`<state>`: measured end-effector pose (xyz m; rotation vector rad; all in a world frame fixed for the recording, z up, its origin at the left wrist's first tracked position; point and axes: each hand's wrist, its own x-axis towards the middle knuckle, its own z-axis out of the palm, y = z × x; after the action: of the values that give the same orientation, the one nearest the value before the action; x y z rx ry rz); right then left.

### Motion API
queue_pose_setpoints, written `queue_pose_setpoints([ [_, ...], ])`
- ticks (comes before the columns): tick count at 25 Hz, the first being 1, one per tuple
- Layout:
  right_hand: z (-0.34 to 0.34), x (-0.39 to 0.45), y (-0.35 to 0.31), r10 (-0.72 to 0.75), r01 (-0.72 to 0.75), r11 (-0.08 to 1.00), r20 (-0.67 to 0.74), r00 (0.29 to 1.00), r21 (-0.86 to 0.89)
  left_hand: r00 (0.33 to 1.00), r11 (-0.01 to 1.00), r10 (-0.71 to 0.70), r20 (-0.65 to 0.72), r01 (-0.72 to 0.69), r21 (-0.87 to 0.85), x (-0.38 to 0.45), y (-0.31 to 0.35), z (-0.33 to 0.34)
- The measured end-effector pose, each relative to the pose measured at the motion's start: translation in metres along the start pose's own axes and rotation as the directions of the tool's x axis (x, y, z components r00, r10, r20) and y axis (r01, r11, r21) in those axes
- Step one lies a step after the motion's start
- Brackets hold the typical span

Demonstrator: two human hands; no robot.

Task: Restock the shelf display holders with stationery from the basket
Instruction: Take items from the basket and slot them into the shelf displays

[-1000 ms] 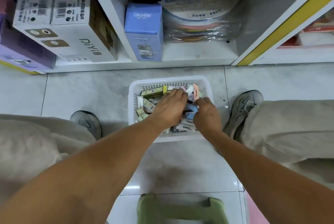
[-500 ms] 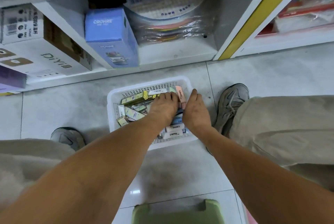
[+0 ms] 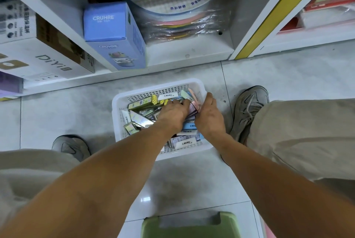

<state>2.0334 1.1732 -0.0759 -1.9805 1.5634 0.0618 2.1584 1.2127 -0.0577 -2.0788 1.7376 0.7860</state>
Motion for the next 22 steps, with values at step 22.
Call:
queue_pose_setpoints([
  [22,-0.118,-0.034,-0.088,-0.164,-0.042,0.875,0.376,0.912,0.483,0.992,-0.013,0.114,0.057,0.059,-0.998,-0.116,-0.060,-0.117],
])
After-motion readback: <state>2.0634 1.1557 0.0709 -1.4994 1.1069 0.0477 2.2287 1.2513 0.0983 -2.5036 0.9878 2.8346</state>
